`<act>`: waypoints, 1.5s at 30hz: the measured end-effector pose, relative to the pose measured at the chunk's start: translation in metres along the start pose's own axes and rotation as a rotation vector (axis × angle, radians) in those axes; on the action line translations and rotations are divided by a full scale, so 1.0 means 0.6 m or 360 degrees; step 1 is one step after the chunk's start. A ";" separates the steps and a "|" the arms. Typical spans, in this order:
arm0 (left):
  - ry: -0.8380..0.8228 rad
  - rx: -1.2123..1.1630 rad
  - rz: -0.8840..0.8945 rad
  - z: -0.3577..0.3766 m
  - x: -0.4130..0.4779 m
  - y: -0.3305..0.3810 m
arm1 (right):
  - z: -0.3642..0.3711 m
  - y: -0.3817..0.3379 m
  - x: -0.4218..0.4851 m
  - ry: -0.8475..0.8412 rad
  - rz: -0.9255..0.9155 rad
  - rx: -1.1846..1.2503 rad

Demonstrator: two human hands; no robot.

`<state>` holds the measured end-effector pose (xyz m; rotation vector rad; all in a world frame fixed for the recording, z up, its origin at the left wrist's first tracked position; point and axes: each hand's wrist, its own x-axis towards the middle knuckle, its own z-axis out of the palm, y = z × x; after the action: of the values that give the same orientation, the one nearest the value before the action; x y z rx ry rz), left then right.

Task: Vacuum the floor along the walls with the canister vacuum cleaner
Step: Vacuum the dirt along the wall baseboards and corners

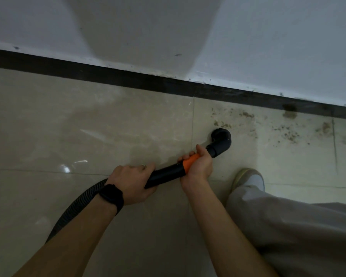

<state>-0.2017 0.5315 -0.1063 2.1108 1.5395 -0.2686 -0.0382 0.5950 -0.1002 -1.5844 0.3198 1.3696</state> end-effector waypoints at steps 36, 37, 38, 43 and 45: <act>0.0188 -0.0271 -0.0545 -0.037 -0.033 -0.098 | 0.158 0.054 -0.028 -0.0492 0.0080 -0.0336; 0.0196 -0.0283 -0.0563 -0.036 -0.039 -0.098 | 0.159 0.058 -0.033 -0.0510 0.0093 -0.0369; 0.0195 -0.0283 -0.0570 -0.035 -0.044 -0.097 | 0.158 0.061 -0.036 -0.0516 0.0096 -0.0398; 0.0145 -0.0173 -0.0403 -0.032 -0.046 -0.077 | 0.118 0.053 -0.034 -0.0362 0.0041 -0.0316; 0.0076 -0.0111 -0.0277 -0.033 -0.043 -0.059 | 0.081 0.046 -0.027 -0.0248 0.0020 -0.0220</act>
<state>-0.2461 0.5286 -0.0880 1.9456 1.7382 -0.2233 -0.0930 0.6138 -0.0939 -1.5776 0.1437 1.5431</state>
